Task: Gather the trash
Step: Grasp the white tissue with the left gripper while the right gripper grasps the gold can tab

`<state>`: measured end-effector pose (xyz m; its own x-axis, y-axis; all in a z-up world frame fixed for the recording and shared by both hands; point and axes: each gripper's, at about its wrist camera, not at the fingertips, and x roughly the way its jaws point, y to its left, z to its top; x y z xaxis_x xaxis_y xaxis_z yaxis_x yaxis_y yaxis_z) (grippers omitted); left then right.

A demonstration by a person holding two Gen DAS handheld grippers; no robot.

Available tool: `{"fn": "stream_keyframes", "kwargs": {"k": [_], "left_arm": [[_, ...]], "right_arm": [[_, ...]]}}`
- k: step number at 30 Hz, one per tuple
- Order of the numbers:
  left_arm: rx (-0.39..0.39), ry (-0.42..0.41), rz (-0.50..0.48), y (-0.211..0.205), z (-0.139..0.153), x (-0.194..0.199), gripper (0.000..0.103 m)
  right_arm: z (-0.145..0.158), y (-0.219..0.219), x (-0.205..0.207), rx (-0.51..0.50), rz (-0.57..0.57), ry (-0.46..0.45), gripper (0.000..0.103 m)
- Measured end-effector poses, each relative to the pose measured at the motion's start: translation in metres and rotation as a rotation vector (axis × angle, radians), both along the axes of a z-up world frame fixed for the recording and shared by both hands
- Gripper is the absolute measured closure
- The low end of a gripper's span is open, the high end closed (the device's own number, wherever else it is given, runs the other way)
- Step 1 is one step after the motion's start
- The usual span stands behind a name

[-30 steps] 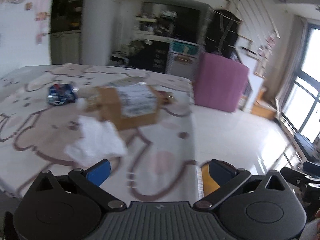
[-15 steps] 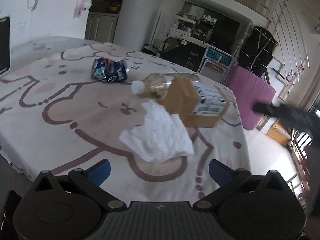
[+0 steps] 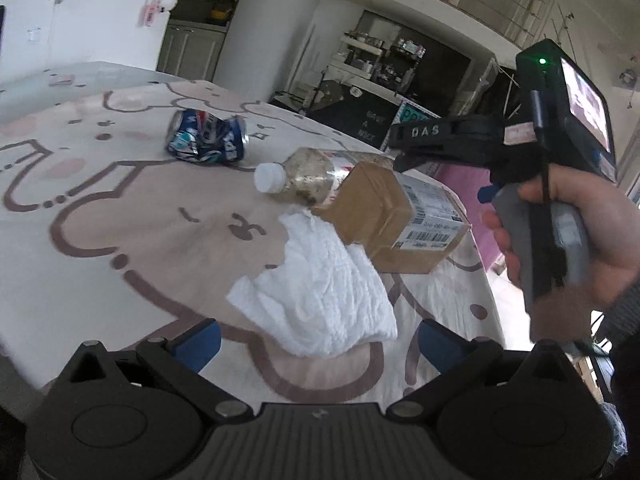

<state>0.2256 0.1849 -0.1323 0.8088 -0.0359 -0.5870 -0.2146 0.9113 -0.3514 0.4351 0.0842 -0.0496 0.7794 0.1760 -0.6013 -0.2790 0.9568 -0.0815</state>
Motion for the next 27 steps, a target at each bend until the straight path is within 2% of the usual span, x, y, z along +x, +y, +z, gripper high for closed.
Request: {"fn": "stream_keyframes", "kwargs": {"k": [4,7,9,13,18,22,23,24,26,27], "left_arm": [[-0.001,0.013,-0.012,-0.006,-0.009,0.018,0.000],[0.007,0.023,0.022,-0.008,-0.013,0.028,0.001],[0.044,0.040,0.048,-0.011,-0.015,0.036,0.001],[0.054,0.019,0.032,-0.012,-0.019,0.047,0.004],[0.059,-0.014,-0.016,-0.016,-0.021,0.052,0.020],[0.086,-0.024,-0.059,-0.020,-0.021,0.046,0.050],[0.097,-0.023,-0.065,-0.020,-0.020,0.044,0.060],[0.104,-0.020,-0.071,-0.020,-0.019,0.042,0.064],[0.104,-0.013,-0.086,-0.017,-0.019,0.038,0.084],[0.113,-0.009,-0.084,-0.015,-0.019,0.037,0.089]], "right_arm": [[-0.012,-0.008,-0.011,-0.050,0.021,0.011,0.000],[-0.019,-0.018,-0.021,-0.044,0.041,0.037,0.000],[-0.021,-0.026,-0.026,-0.034,0.056,0.041,0.000],[-0.014,-0.044,-0.033,0.007,0.072,0.029,0.000],[0.001,-0.071,-0.035,0.098,0.129,0.025,0.000],[-0.001,-0.082,-0.031,0.106,0.173,0.042,0.000],[-0.005,-0.083,-0.029,0.112,0.179,0.067,0.000],[-0.008,-0.085,-0.029,0.124,0.186,0.089,0.000],[-0.015,-0.086,-0.031,0.159,0.219,0.131,0.000],[-0.018,-0.085,-0.034,0.169,0.238,0.142,0.000]]}}
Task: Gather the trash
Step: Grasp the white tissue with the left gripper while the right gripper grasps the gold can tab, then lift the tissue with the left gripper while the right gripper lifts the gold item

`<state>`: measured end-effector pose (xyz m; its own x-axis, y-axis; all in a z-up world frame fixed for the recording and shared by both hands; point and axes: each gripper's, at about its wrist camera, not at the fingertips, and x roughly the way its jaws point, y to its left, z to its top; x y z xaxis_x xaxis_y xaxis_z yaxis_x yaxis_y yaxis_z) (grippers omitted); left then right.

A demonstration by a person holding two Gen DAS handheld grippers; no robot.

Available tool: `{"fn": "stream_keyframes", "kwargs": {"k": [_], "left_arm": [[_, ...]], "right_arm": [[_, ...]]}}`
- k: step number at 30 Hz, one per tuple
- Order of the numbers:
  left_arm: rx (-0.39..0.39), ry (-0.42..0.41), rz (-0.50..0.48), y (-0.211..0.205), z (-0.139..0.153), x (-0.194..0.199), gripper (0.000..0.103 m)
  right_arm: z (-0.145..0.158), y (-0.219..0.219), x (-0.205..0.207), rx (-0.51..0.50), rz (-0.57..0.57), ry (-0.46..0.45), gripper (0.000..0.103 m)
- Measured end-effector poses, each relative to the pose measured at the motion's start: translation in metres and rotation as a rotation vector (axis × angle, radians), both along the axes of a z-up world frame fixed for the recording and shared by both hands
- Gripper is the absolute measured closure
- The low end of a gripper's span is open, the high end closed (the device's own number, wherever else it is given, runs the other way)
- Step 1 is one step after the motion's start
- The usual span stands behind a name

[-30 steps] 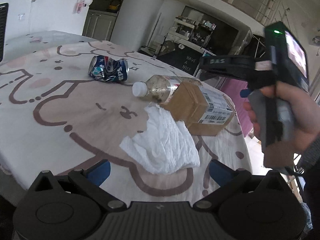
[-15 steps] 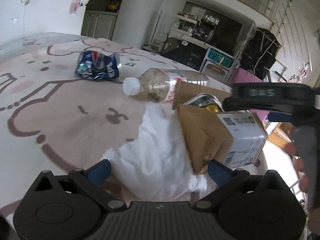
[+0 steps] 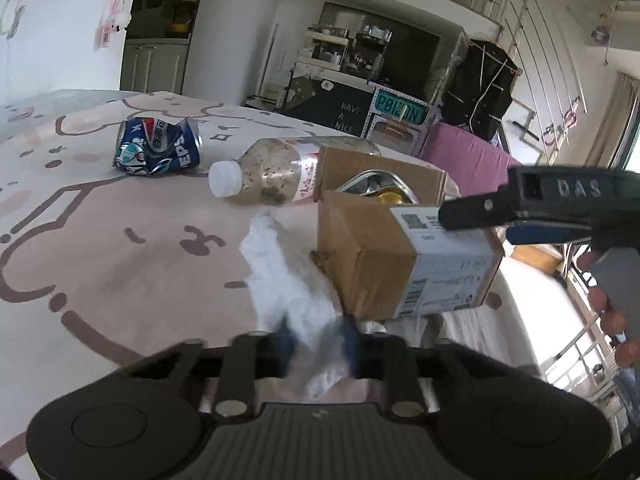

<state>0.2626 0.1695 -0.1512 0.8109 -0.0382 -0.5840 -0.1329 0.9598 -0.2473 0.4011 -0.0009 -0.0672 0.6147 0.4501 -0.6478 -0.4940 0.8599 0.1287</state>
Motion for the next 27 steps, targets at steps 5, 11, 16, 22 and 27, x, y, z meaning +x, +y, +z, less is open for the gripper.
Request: {"fn": "stream_keyframes", "kwargs": {"k": [5,11,16,22,27], "left_arm": [[0.006,-0.009,0.023,0.011,0.007,-0.010,0.095],[0.015,-0.022,0.075,0.026,0.012,-0.015,0.096],[0.002,-0.030,0.090,0.031,0.014,-0.017,0.096],[-0.010,-0.038,0.082,0.031,0.014,-0.017,0.096],[-0.016,-0.042,0.068,0.030,0.015,-0.013,0.096]], "right_arm": [[-0.010,0.011,-0.019,0.035,0.091,0.036,0.000],[-0.001,0.015,-0.039,0.136,0.238,0.065,0.000],[0.007,0.008,-0.032,0.077,0.196,-0.010,0.002],[0.014,0.013,-0.009,0.018,0.186,-0.069,0.048],[0.022,0.048,-0.002,-0.046,0.269,-0.142,0.070]]}}
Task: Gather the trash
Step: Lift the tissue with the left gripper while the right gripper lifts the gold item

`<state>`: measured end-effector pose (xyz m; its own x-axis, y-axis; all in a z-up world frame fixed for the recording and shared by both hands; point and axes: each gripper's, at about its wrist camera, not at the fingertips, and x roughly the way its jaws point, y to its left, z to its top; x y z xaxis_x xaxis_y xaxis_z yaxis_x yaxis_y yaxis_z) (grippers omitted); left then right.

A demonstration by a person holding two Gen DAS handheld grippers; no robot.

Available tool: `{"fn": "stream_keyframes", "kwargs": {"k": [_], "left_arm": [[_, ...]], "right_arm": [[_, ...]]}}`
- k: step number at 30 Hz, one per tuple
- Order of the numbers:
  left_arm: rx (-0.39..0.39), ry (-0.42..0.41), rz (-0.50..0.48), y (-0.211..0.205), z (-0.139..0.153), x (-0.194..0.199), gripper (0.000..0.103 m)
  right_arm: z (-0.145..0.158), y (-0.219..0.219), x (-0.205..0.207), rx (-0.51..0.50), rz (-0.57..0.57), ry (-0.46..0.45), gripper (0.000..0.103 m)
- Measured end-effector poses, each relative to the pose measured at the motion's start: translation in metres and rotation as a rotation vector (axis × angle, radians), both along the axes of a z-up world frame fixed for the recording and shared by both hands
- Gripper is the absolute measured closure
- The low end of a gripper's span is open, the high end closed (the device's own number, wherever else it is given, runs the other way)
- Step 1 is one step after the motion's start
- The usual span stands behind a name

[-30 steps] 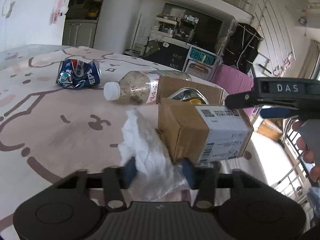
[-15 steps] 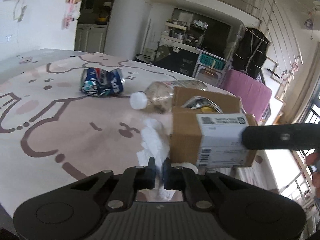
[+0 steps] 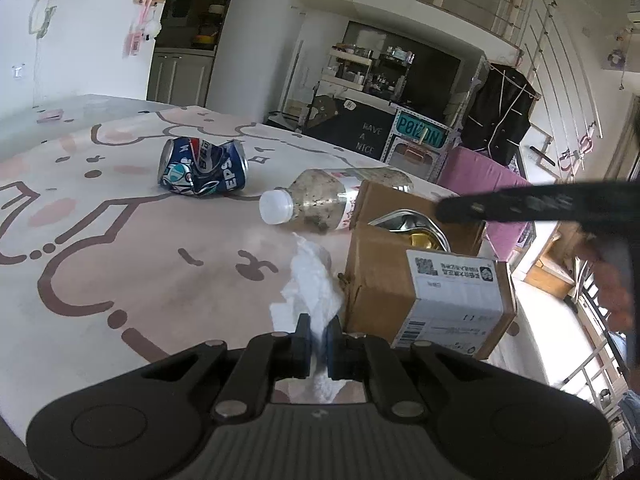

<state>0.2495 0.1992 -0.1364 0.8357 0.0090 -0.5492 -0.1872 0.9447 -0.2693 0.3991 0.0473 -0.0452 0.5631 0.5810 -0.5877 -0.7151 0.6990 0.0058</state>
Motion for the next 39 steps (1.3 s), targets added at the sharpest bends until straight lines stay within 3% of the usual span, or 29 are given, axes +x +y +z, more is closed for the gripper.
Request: {"fn": "stream_keyframes", "kwargs": {"k": [8,23,32,34,36,39], "left_arm": [[-0.001,-0.001,-0.012,0.000,0.000,0.002,0.096],[0.039,-0.025,0.049,0.003,0.024,-0.014,0.097],[0.066,-0.035,0.087,0.004,0.041,-0.031,0.097],[0.062,-0.027,0.105,0.008,0.041,-0.035,0.097],[0.053,-0.026,0.118,0.012,0.042,-0.039,0.097],[0.036,-0.052,0.125,0.012,0.051,-0.048,0.097]], "right_arm": [[-0.019,0.042,0.007,-0.166,0.070,-0.035,0.083],[0.012,0.008,-0.009,-0.072,-0.022,-0.053,0.099],[0.031,-0.015,-0.017,0.081,-0.061,0.061,0.102],[0.033,-0.016,-0.020,0.066,-0.067,0.060,0.102],[0.033,-0.012,-0.028,-0.016,-0.068,0.008,0.103],[0.025,-0.011,-0.036,-0.070,-0.054,0.021,0.103]]}}
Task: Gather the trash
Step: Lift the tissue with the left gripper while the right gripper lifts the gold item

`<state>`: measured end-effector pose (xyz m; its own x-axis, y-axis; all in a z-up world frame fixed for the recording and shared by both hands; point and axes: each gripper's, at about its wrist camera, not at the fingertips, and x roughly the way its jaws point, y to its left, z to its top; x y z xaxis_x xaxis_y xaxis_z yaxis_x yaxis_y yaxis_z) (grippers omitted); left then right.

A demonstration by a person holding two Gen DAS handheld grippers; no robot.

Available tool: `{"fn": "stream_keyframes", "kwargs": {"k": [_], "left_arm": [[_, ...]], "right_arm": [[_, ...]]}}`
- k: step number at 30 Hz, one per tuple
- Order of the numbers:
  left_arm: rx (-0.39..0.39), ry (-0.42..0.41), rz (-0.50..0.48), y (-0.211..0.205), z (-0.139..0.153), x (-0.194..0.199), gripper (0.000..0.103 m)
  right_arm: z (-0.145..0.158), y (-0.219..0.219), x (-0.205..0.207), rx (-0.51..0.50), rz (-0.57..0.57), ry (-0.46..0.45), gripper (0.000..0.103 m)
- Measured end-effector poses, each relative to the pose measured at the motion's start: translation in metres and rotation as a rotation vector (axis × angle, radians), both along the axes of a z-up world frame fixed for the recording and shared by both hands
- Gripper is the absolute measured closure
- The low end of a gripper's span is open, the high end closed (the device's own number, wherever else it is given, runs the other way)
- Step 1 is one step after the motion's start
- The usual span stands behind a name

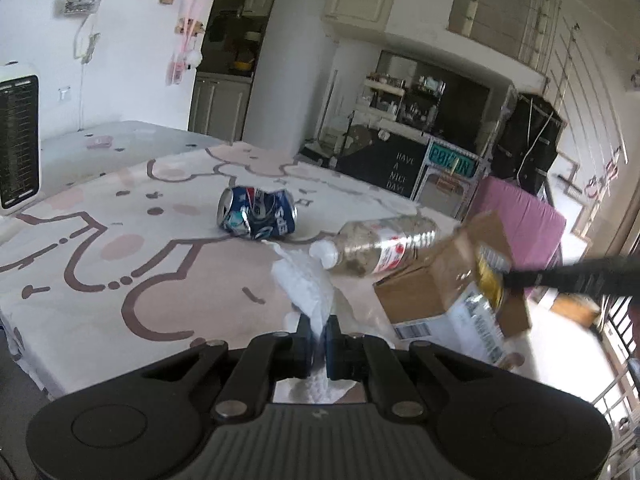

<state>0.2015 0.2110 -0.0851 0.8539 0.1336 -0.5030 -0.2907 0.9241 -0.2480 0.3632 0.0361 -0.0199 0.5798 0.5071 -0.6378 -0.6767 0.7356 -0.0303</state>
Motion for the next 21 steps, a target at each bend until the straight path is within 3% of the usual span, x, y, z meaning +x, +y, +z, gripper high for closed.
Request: {"fn": "stream_keyframes", "kwargs": {"k": [7,12,21], "left_arm": [[-0.018,-0.091,-0.107,-0.032,0.030,-0.003,0.097],[-0.006,-0.068,-0.164,-0.059,0.029,0.009,0.097],[0.018,-0.033,-0.163,-0.077,0.028,0.009,0.097]], "right_arm": [[-0.018,-0.008,-0.012,-0.018,-0.019,0.033,0.103],[-0.019,-0.015,-0.022,-0.014,-0.020,0.035,0.103],[-0.003,-0.057,-0.032,0.041,-0.091,0.021,0.103]]}}
